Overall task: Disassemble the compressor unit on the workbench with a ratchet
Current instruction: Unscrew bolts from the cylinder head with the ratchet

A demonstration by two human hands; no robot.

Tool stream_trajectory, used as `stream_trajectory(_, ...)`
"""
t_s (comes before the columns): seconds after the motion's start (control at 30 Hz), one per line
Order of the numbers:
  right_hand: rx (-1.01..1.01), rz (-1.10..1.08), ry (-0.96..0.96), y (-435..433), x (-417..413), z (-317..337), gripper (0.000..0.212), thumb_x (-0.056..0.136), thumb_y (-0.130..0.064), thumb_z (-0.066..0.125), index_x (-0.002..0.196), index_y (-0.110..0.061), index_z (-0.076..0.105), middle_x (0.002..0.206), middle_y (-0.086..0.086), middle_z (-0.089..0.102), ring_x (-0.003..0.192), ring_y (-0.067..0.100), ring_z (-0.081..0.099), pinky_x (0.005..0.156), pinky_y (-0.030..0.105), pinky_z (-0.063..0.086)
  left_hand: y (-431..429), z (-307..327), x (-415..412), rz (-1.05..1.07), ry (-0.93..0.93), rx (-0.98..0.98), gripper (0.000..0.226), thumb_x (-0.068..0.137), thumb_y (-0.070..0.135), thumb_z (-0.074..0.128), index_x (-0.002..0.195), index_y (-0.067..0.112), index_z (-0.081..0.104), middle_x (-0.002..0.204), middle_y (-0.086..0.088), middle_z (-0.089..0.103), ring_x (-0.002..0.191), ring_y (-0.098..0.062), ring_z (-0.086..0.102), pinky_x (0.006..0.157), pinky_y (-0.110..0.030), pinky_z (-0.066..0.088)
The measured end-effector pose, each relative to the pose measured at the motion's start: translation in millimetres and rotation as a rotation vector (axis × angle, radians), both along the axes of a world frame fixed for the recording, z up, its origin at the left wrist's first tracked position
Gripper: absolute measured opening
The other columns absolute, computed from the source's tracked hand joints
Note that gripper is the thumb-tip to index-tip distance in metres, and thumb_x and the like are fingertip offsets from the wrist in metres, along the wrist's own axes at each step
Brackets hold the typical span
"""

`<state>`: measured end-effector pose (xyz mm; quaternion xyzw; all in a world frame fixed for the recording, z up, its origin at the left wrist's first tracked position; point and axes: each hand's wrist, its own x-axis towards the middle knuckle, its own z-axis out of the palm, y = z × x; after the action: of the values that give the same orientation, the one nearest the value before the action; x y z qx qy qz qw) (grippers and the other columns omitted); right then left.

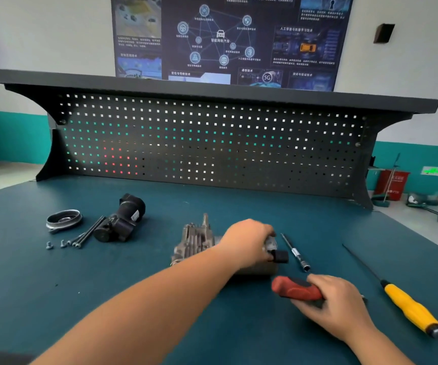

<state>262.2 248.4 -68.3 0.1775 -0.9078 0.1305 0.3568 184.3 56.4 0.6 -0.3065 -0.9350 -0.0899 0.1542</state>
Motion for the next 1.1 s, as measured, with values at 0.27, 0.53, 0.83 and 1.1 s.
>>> stream_trajectory(0.27, -0.744, 0.017, 0.026, -17.9, 22.9, 20.2, 0.039, 0.067, -0.052, 0.055, 0.056, -0.018, 0.041, 0.045, -0.005, 0.039, 0.044, 0.008, 0.039, 0.043, 0.021, 0.021, -121.2, -15.3, 24.0, -0.199, 0.088, 0.465, 0.053, 0.074, 0.035, 0.076, 0.120, 0.013, 0.063, 0.133, 0.001, 0.054, 0.137, -0.014, 0.032, 0.112, -0.028, 0.025)
stream_trajectory(0.53, -1.771, 0.652, -0.151, -118.4, 43.5, 64.3, 0.039, 0.074, -0.053, 0.049, 0.052, -0.021, 0.047, 0.039, -0.008, 0.030, 0.032, 0.004, 0.026, 0.032, 0.016, 0.021, -154.6, -60.5, 11.4, -0.107, -0.163, 0.525, 0.078, 0.067, 0.032, 0.083, 0.124, 0.053, 0.034, 0.150, 0.005, 0.028, 0.140, -0.007, 0.024, 0.112, -0.021, 0.020)
stream_trajectory(0.83, -1.932, 0.846, -0.290, -174.5, 28.0, 75.8, 0.035, 0.072, -0.055, 0.047, 0.061, -0.025, 0.059, 0.045, -0.010, 0.030, 0.037, 0.003, 0.026, 0.035, 0.015, 0.026, -121.9, -72.5, 26.5, -0.018, -0.152, 0.714, 0.063, 0.072, 0.024, 0.079, 0.118, 0.048, 0.044, 0.141, 0.010, 0.035, 0.135, 0.003, 0.023, 0.103, -0.004, 0.017)
stream_trajectory(1.1, -1.920, 0.884, -0.200, -180.2, 26.7, 76.5, 0.037, 0.074, -0.057, 0.045, 0.062, -0.024, 0.054, 0.043, -0.011, 0.024, 0.037, 0.004, 0.020, 0.034, 0.016, 0.021, -115.6, -74.8, 32.0, 0.019, -0.077, 0.682, 0.058, 0.085, 0.039, 0.065, 0.138, 0.033, 0.041, 0.142, 0.010, 0.040, 0.130, -0.010, 0.034, 0.105, -0.021, 0.026)
